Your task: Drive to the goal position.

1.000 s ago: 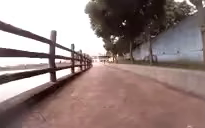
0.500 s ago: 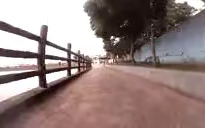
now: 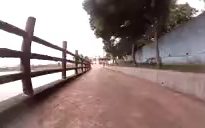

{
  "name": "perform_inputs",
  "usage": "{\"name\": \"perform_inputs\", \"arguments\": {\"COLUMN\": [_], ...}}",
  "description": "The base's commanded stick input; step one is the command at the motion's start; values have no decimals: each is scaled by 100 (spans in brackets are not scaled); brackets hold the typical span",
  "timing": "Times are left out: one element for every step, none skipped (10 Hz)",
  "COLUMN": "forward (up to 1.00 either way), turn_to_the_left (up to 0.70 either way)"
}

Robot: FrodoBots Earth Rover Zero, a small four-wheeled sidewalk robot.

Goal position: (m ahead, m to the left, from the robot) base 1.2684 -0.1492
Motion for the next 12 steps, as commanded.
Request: {"name": "perform_inputs", "arguments": {"forward": [100,100,100,100,100,100,14,0,0,0,0,0], "turn_to_the_left": [0,0,0,0,0,0,0,0,0,0,0,0]}}
